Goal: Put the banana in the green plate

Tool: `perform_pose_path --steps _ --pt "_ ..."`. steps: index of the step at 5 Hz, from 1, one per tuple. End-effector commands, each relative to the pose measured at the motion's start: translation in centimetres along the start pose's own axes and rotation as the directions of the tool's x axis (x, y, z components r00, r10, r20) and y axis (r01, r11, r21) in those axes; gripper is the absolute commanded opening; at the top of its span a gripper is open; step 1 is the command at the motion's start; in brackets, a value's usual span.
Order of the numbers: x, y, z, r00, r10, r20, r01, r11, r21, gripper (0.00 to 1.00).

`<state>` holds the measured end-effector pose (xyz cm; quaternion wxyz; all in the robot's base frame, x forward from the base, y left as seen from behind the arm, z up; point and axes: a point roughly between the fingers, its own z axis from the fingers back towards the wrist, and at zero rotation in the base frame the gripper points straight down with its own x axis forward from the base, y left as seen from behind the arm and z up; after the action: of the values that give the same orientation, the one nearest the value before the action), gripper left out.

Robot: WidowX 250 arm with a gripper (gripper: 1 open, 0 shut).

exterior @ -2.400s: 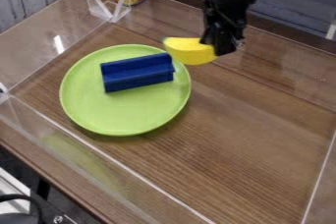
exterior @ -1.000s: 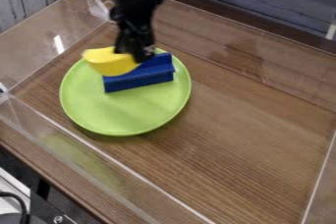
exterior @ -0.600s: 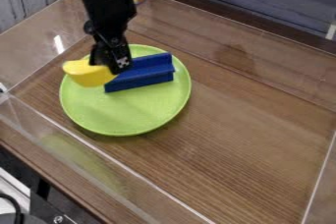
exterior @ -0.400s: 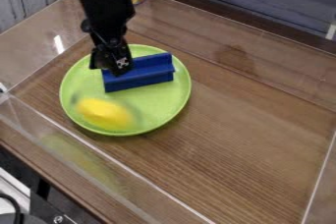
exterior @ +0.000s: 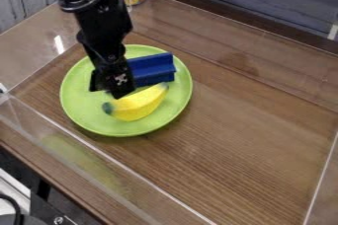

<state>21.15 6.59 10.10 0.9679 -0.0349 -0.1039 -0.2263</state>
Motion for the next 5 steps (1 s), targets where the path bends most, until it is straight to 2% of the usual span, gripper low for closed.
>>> perform_pose_path --steps 1,3,5 --pt "0.0 -0.8 0.7 1.0 0.012 0.018 -0.012 1.0 0.012 1.0" --pt "0.1 -2.0 -0.3 0.997 0.069 0.019 -0.069 0.998 -0.001 1.0" --pt "0.2 -0.7 -2.6 1.0 0.023 0.015 -0.022 0.999 -0.029 1.0"
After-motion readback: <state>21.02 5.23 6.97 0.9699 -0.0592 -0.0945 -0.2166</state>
